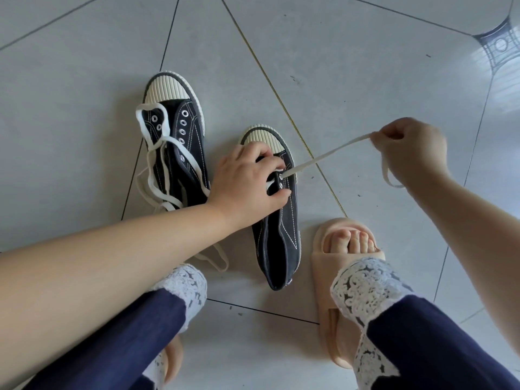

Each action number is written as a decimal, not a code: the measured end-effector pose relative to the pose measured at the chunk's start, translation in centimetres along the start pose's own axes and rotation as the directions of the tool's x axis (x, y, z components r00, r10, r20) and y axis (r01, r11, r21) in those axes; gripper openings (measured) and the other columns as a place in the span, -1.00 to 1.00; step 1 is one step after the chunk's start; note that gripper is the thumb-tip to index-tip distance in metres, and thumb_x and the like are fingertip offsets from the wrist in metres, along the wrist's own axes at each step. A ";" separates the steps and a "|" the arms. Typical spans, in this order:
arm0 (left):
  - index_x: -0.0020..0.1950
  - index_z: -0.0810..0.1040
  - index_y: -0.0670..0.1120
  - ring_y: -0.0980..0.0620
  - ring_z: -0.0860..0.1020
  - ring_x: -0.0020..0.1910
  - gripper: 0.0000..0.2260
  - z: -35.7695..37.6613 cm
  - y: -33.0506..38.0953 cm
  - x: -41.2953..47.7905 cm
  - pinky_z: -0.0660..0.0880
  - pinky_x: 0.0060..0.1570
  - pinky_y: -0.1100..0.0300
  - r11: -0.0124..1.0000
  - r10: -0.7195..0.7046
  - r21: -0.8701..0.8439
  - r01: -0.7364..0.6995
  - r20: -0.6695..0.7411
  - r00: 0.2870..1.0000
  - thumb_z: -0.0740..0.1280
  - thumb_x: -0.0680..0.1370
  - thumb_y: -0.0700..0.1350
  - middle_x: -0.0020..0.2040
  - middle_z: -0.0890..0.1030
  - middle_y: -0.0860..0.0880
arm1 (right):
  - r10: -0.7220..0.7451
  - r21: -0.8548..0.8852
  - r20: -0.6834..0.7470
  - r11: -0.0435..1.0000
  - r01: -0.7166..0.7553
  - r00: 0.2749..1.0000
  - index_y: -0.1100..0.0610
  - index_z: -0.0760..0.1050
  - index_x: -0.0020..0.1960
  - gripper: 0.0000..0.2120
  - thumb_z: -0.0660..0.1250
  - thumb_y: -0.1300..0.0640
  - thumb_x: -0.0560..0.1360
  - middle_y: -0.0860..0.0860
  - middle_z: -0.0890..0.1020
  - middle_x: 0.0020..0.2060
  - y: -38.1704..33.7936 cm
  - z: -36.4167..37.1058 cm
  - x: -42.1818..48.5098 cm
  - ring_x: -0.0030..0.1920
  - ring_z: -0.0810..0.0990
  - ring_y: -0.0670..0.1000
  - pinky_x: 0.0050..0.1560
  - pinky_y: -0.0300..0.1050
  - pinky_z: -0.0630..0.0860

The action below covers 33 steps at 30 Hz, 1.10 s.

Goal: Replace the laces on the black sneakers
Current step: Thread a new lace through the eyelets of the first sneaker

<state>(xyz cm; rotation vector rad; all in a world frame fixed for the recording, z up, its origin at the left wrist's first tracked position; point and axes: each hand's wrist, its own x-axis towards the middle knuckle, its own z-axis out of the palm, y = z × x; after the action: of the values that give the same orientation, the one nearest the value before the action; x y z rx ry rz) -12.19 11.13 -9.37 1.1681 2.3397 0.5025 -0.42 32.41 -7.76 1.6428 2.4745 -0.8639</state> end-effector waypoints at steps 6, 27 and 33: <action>0.14 0.55 -0.06 -0.09 0.37 0.10 -0.60 0.2 -0.1 -0.1 0.28 0.09 0.05 1.000 0.003 -0.023 -0.003 -0.001 1.000 0.41 0.36 0.07 0.14 0.46 -0.03 | -0.148 0.120 0.443 0.987 0.105 0.884 0.15 0.55 -0.25 -0.71 0.36 -0.07 0.44 -0.07 0.37 -0.52 -3.2 4.9 -3.8 -0.52 0.27 -0.12 -0.53 -0.32 0.19; 0.15 0.50 -0.26 -0.22 0.44 0.12 -0.39 -0.3 -1.1 -1.0 0.34 0.12 0.00 0.992 0.025 -0.120 -0.037 -0.099 0.995 0.50 0.27 0.10 0.12 0.48 -0.23 | 0.062 0.192 0.246 0.975 -0.111 0.967 0.14 0.46 -0.33 -0.83 0.36 0.12 0.39 -0.13 0.32 -0.59 -2.0 4.7 -2.9 -0.63 0.27 -0.18 -0.63 -0.36 0.13; -0.07 0.60 -0.20 -0.17 0.45 0.04 -0.76 -0.7 -1.5 -0.7 0.35 0.04 0.09 0.981 -0.095 -0.178 0.076 -0.098 0.991 0.49 0.35 -0.11 -0.02 0.50 -0.16 | 0.047 0.213 0.296 0.970 -0.114 0.954 0.16 0.49 -0.29 -0.80 0.38 0.06 0.41 -0.10 0.32 -0.58 -1.8 4.7 -3.3 -0.62 0.25 -0.16 -0.60 -0.35 0.15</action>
<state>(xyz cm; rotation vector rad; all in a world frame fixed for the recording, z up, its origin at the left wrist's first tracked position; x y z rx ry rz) -13.19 9.62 -9.38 0.9776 2.3682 0.7382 -1.73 26.91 -9.90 1.5337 2.1630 -1.3134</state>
